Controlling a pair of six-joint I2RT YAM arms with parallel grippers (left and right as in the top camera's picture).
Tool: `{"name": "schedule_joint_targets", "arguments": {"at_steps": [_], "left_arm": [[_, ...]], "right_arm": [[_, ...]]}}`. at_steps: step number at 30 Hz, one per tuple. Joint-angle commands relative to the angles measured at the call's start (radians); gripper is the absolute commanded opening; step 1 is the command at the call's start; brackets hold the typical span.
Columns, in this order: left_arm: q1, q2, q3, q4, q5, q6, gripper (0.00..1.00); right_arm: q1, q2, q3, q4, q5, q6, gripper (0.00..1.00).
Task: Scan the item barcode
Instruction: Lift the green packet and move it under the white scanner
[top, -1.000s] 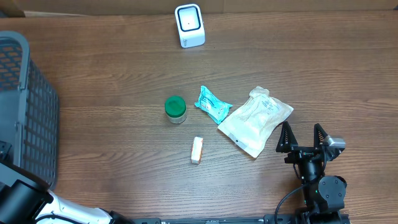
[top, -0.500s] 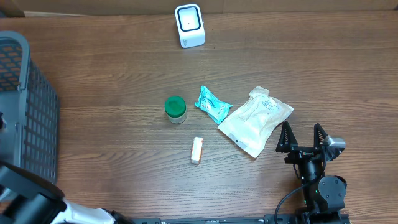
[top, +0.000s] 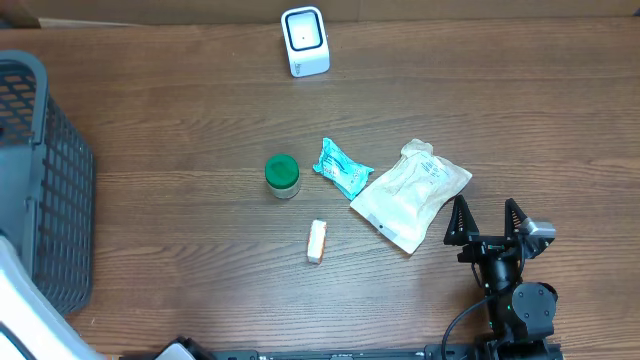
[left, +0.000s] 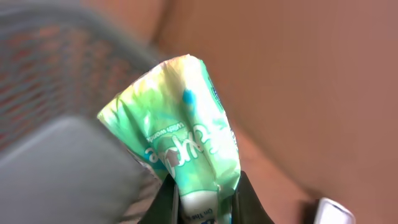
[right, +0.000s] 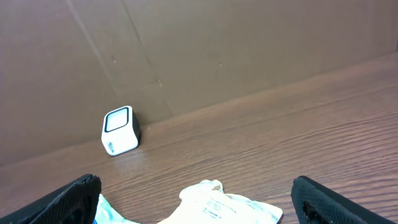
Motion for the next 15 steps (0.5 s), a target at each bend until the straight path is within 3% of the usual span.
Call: {"name": "schedule_joint_targets", "arguments": {"at_steps": [1,9,15], "left_arm": [[-0.127,-0.100,0.016,-0.064,0.021,-0.014,0.04],[-0.539,-0.072,-0.026,-0.358,-0.029,0.025,0.04],[-0.863,0.037,-0.160,-0.393,-0.224,0.031,0.04]], "right_arm": [[-0.001,-0.003,-0.010,0.004,0.010,-0.004,1.00],[-0.001,-0.003,-0.010,0.004,0.010,-0.004,1.00],[-0.001,-0.003,-0.010,0.004,0.010,-0.004,1.00]]}}
